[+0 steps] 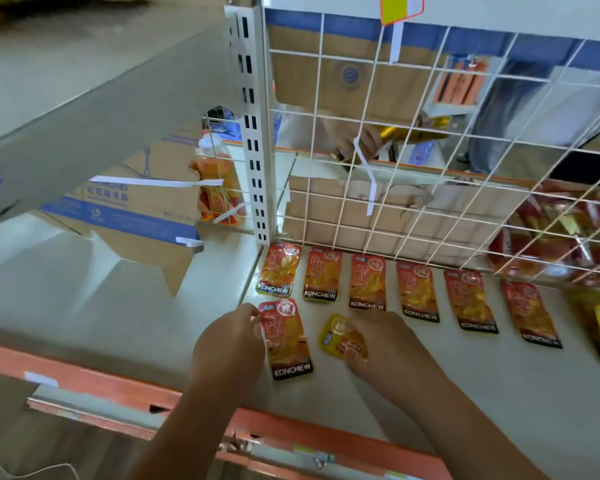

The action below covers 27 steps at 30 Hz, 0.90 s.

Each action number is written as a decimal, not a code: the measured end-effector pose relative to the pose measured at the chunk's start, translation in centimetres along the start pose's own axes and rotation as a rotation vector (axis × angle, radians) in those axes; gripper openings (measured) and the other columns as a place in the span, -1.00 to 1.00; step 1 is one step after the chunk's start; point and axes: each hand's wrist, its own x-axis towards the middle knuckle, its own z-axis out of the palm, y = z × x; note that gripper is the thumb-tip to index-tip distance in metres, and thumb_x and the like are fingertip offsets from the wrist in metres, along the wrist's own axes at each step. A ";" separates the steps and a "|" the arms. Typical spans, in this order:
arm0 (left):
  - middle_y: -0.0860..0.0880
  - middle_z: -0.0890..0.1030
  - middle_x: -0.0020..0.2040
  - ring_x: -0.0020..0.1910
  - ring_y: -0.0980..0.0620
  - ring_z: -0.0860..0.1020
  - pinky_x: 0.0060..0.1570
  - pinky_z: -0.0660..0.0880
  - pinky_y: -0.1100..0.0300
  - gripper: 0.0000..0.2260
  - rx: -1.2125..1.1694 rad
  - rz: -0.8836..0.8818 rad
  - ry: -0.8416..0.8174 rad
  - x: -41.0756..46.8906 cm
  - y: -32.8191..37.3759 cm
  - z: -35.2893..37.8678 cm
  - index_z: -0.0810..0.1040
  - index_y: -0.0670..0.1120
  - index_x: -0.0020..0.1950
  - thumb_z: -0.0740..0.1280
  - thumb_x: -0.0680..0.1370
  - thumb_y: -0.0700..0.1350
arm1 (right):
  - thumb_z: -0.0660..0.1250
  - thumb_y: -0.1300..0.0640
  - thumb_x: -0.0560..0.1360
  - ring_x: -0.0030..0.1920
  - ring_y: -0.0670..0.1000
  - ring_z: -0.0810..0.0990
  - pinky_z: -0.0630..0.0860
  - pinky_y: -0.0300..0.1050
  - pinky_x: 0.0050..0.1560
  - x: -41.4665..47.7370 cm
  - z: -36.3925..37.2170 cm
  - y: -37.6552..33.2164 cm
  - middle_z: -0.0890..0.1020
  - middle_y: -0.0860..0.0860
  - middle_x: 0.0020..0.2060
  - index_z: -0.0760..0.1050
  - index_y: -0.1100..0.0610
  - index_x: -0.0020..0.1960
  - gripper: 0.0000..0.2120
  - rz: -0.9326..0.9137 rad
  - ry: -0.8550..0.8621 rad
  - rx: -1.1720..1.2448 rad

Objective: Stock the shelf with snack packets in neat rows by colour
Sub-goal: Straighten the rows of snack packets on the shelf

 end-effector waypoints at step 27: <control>0.12 0.60 -0.12 -0.16 0.09 0.56 -0.22 0.46 0.20 -0.69 -0.202 0.213 0.197 1.4 1.3 0.1 0.65 0.06 0.12 0.53 0.44 0.11 | 0.25 -0.25 0.47 0.13 -0.19 0.29 0.32 -0.16 0.24 -3.4 1.0 2.0 0.35 -0.33 0.13 0.39 -0.21 0.30 -0.58 0.009 0.076 0.108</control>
